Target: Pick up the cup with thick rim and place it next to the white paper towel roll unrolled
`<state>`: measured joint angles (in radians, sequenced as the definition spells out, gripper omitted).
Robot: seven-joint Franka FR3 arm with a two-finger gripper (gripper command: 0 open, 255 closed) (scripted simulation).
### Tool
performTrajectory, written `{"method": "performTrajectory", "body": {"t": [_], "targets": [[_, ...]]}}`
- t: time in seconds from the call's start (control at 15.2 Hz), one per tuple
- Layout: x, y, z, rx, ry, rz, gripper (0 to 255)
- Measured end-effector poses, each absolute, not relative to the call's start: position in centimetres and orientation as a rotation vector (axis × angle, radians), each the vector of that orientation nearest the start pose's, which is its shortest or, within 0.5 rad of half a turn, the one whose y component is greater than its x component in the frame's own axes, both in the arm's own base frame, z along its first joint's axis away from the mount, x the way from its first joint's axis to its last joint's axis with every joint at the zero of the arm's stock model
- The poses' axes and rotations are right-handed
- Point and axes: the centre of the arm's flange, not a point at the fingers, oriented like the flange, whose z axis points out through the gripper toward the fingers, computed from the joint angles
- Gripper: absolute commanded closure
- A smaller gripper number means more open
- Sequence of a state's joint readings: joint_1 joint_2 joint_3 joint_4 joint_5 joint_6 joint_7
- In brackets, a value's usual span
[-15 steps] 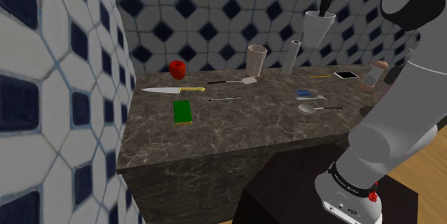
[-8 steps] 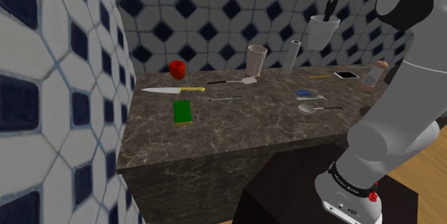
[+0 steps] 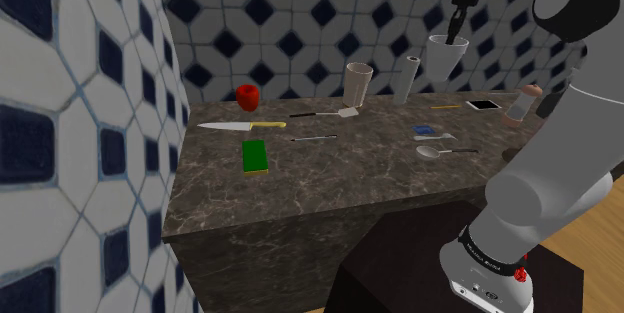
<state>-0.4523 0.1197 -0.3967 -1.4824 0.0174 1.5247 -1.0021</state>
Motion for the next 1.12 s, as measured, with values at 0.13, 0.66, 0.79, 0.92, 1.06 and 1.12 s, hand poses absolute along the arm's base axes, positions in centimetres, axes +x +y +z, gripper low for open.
{"method": "performTrajectory", "body": {"t": [0.13,0.66,0.79,0.92,1.06,1.12], "targets": [[39.7,-42.7,58.8,-3.094,-0.239,0.099,255],[39.6,-42.8,54.7,-3.094,-0.239,0.099,255],[39.7,-42.8,53.6,-3.094,-0.239,0.099,255],[39.8,-42.7,52.6,-3.094,-0.239,0.099,255],[39.8,-42.7,51.6,-3.094,-0.239,0.099,255],[39.8,-42.7,50.9,-3.094,-0.239,0.099,255]]}}
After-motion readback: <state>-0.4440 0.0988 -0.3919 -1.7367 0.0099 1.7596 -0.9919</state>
